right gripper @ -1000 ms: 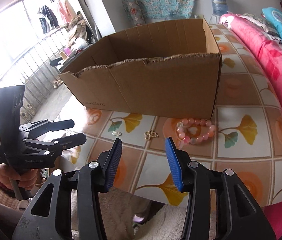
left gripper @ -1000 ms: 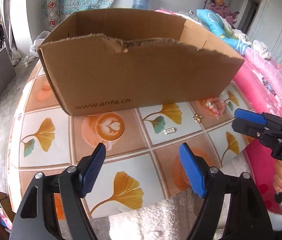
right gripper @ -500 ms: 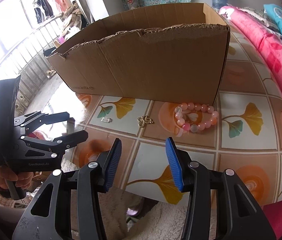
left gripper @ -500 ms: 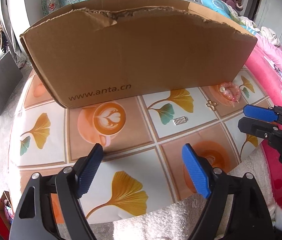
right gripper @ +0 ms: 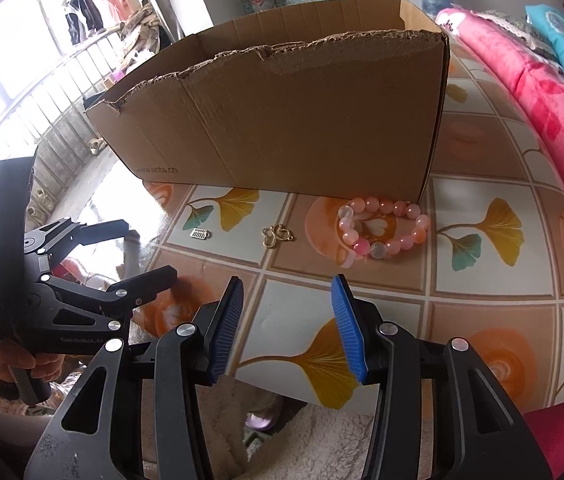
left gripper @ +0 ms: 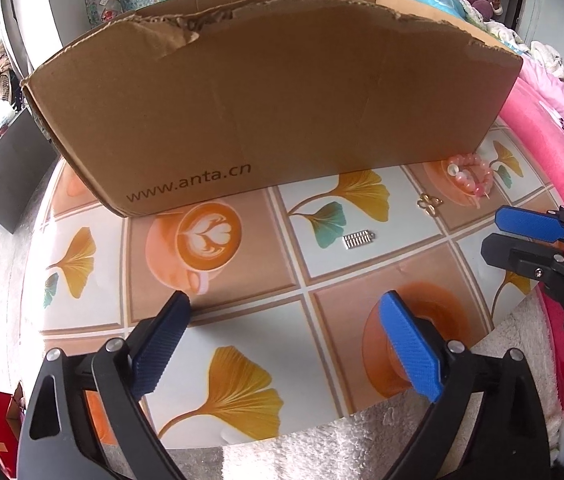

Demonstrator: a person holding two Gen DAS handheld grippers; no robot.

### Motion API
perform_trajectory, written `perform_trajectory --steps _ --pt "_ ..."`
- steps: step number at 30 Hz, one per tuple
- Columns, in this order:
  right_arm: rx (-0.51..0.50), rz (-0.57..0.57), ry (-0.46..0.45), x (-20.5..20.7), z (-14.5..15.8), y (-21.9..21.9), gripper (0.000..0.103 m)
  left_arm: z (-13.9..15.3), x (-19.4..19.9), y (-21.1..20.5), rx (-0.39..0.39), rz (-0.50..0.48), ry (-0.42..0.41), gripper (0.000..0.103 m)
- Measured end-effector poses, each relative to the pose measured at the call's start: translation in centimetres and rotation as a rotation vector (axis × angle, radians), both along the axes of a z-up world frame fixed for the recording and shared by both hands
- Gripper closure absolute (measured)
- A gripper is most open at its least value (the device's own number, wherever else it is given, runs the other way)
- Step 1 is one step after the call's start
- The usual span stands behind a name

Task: Organize jewelry
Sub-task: 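Withdraw both grippers from the box back over the table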

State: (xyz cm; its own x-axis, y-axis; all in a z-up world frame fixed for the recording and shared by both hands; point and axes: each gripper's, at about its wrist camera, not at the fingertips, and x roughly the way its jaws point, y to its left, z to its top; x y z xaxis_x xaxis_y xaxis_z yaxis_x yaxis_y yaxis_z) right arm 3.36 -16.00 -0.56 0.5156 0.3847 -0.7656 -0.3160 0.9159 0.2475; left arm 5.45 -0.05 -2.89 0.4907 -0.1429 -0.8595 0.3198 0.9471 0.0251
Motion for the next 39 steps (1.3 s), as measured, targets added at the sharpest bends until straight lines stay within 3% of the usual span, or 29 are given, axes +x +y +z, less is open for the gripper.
perform_trajectory --steps 39 --pt "-0.007 0.006 0.015 0.8 -0.48 0.82 0.061 0.04 -0.13 -0.75 0.01 0.023 0.031 0.006"
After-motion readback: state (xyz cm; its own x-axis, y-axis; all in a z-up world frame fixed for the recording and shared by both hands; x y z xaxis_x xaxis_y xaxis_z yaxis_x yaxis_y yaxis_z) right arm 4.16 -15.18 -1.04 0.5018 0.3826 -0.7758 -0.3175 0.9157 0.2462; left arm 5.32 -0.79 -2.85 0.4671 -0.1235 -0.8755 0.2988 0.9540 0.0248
